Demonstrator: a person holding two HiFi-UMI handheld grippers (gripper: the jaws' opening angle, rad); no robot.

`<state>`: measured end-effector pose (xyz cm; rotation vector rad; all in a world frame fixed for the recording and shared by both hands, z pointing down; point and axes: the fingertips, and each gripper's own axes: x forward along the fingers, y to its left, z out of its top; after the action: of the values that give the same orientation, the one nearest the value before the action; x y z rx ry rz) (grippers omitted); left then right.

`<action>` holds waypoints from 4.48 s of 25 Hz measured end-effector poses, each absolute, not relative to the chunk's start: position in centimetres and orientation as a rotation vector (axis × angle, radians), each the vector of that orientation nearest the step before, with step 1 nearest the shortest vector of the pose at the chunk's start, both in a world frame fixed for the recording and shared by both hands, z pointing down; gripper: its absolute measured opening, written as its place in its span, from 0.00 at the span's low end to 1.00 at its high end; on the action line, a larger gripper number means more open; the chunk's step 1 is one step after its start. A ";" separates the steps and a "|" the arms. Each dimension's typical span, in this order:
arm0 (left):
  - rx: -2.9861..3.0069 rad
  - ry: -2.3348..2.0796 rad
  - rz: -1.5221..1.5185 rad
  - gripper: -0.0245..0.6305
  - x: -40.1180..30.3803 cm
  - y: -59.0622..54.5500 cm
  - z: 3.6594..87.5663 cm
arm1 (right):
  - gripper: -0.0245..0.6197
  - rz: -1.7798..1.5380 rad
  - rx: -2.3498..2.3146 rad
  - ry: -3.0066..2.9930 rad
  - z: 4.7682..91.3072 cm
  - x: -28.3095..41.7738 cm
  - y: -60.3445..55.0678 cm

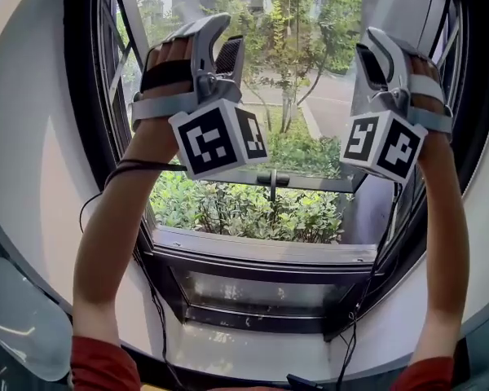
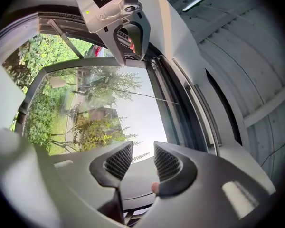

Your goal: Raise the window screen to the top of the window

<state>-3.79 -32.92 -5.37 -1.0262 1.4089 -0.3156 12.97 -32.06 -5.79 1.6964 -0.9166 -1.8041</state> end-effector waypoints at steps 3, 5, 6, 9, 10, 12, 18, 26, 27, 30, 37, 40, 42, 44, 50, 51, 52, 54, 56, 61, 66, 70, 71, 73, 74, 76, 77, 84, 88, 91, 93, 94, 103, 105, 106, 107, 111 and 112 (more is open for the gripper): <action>-1.078 1.406 -0.303 0.26 -3.7 -33.1 -3.4 | 0.26 -1.778 1.714 -0.969 -3.8 13.3 -32.3; -1.121 1.409 -0.295 0.26 -3.7 -33.3 -1.8 | 0.26 -1.759 1.728 -1.013 -2.4 13.6 -32.4; -1.145 1.413 -0.292 0.26 -3.8 -33.4 -0.9 | 0.26 -1.747 1.734 -1.037 -1.5 13.7 -32.4; -1.219 1.427 -0.283 0.26 -4.2 -33.9 1.8 | 0.26 -1.714 1.747 -1.098 1.0 14.1 -32.5; -1.240 1.429 -0.282 0.26 -4.2 -34.1 2.7 | 0.26 -1.703 1.752 -1.115 1.8 14.3 -32.5; -1.279 1.434 -0.279 0.26 -4.3 -34.5 4.5 | 0.27 -1.679 1.764 -1.155 3.5 14.6 -32.5; -1.424 1.475 -0.249 0.26 -4.9 -35.3 9.8 | 0.27 -1.593 1.802 -1.300 8.4 15.0 -32.0; -1.601 1.528 -0.204 0.26 -5.4 -34.8 16.5 | 0.27 -1.430 1.839 -1.516 15.3 15.5 -31.5; -1.619 1.533 -0.199 0.26 -5.4 -34.6 17.2 | 0.27 -1.418 1.841 -1.531 16.1 15.5 -31.5; -1.684 1.552 -0.176 0.26 -5.6 -34.0 19.2 | 0.27 -1.360 1.850 -1.593 18.5 15.5 -31.6; -1.852 1.610 -0.143 0.26 -5.4 -32.7 24.9 | 0.27 -1.203 1.889 -1.791 22.9 15.5 -29.6; -1.925 1.657 -0.146 0.26 -6.0 -32.5 28.3 | 0.27 -1.112 1.895 -1.876 25.4 15.1 -28.6; -1.969 1.686 -0.158 0.26 -6.2 -32.3 30.7 | 0.27 -1.046 1.906 -1.936 27.0 15.0 -28.1; -2.022 1.704 -0.156 0.26 -6.0 -31.6 32.0 | 0.27 -0.983 1.912 -1.997 28.5 14.9 -27.7; -2.129 1.740 -0.114 0.26 -5.5 -29.5 36.0 | 0.27 -0.787 1.910 -2.124 33.2 14.5 -27.2; -2.149 1.748 -0.105 0.26 -5.5 -29.2 36.6 | 0.27 -0.765 1.905 -2.141 33.7 14.4 -27.1; -2.168 1.757 -0.100 0.26 -5.7 -29.0 37.2 | 0.27 -0.750 1.900 -2.160 34.2 14.2 -27.0; -2.204 1.778 -0.102 0.26 -6.0 -28.5 38.6 | 0.27 -0.721 1.910 -2.210 35.1 13.7 -26.5; -2.240 1.798 -0.104 0.26 -6.4 -28.0 39.8 | 0.27 -0.673 1.954 -2.274 35.9 13.4 -25.8; -2.298 1.807 -0.067 0.26 -6.6 -26.6 41.8 | 0.27 -0.519 2.001 -2.334 39.6 13.3 -24.2; -2.332 1.767 -0.064 0.26 -6.2 -25.8 43.2 | 0.27 -0.426 1.991 -2.353 41.9 12.7 -23.5; -2.337 1.736 -0.056 0.26 -5.8 -25.2 43.6 | 0.27 -0.422 1.972 -2.355 42.9 11.8 -23.0; -2.340 1.736 -0.051 0.26 -5.7 -25.2 43.6 | 0.27 -0.420 1.974 -2.359 42.9 11.7 -22.9; -2.347 1.739 -0.037 0.26 -5.7 -25.1 43.5 | 0.26 -0.411 1.974 -2.359 43.2 11.8 -22.7; -2.350 1.740 -0.027 0.26 -5.7 -25.0 43.4 | 0.25 -0.411 1.977 -2.354 43.2 11.9 -22.6; -2.358 1.740 -0.016 0.26 -5.7 -24.9 43.3 | 0.22 -0.419 1.992 -2.345 43.1 12.1 -22.6; -2.360 1.740 -0.011 0.26 -5.7 -24.9 43.3 | 0.20 -0.425 2.000 -2.342 43.1 12.1 -22.5; -2.344 1.757 -0.005 0.05 -6.0 -24.8 43.2 | 0.05 -0.469 2.014 -2.339 42.6 11.9 -22.4; -2.351 1.729 -0.024 0.05 -5.9 -24.7 43.2 | 0.05 -0.492 2.014 -2.358 41.9 11.4 -22.5; -2.352 1.732 -0.025 0.05 -5.8 -24.5 43.3 | 0.05 -0.491 2.010 -2.359 41.8 11.2 -22.5; -2.349 1.723 -0.026 0.05 -5.8 -24.5 43.2 | 0.05 -0.491 2.000 -2.361 41.8 11.1 -22.4; -2.349 1.720 -0.025 0.05 -5.8 -24.4 43.1 | 0.05 -0.496 1.994 -2.361 41.8 11.1 -22.4; -2.373 1.708 -0.014 0.05 -5.4 -23.9 43.1 | 0.05 -0.521 1.983 -2.357 41.6 10.8 -22.0; -2.380 1.707 -0.013 0.05 -5.4 -23.9 43.2 | 0.05 -0.534 1.978 -2.355 41.6 10.7 -22.0; -2.380 1.704 -0.010 0.05 -5.4 -23.9 43.2 | 0.05 -0.537 1.978 -2.356 41.6 10.6 -22.0; -2.380 1.699 -0.008 0.05 -5.3 -23.9 43.1 | 0.05 -0.535 1.979 -2.357 41.6 10.5 -22.0; -2.390 1.679 0.007 0.05 -5.0 -23.8 43.0 | 0.05 -0.524 1.986 -2.353 41.6 10.4 -21.8; -2.393 1.675 0.009 0.05 -5.0 -23.7 43.0 | 0.05 -0.526 1.988 -2.350 41.6 10.4 -21.8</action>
<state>-4.99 -23.74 43.01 -2.3930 1.6746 0.0091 10.37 -21.77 41.61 1.9877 -2.3503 -0.5257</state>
